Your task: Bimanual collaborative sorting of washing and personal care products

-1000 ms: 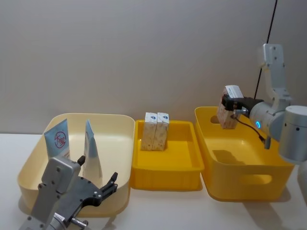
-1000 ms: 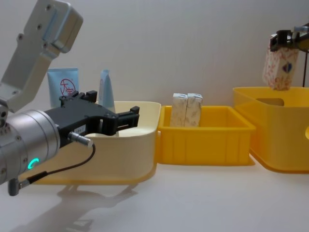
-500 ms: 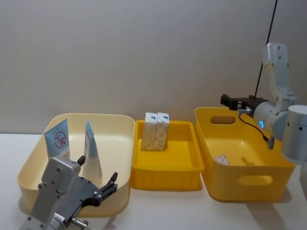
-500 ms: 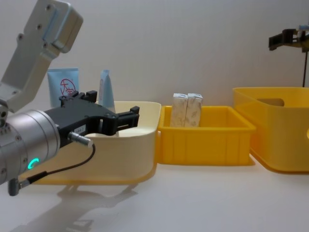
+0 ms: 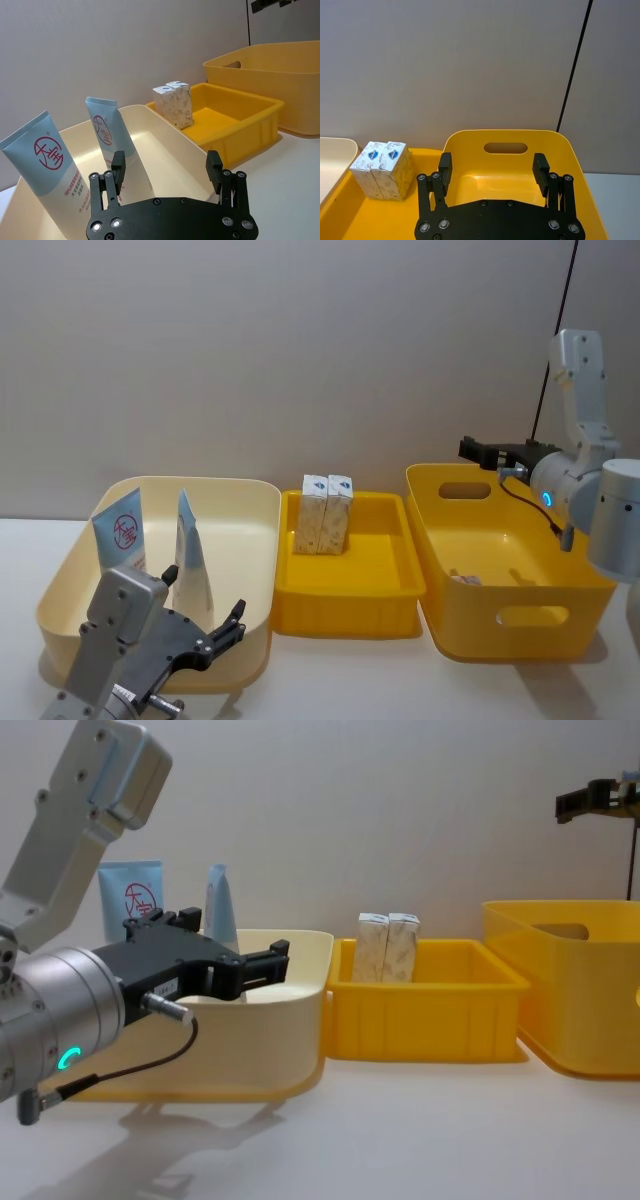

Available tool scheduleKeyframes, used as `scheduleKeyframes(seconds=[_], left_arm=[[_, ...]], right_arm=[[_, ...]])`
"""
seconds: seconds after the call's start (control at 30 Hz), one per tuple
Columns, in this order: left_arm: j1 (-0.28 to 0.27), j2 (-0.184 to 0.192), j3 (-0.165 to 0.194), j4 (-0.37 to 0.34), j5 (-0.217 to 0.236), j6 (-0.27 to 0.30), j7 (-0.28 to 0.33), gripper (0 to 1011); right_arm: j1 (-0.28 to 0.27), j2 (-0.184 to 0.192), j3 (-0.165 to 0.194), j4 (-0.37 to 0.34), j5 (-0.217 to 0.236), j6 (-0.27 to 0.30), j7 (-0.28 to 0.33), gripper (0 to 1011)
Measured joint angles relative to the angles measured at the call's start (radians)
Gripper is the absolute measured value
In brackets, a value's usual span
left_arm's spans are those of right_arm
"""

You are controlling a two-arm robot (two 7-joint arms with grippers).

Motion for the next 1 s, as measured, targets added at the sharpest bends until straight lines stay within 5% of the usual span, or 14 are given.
scheduleKeyframes(seconds=[1.0], left_arm=[[-0.09, -0.056, -0.023, 0.14, -0.04, 0.036, -0.072, 1003]], right_arm=[[-0.001, 0.0, 0.001, -0.003, -0.001, 0.003, -0.003, 1001]])
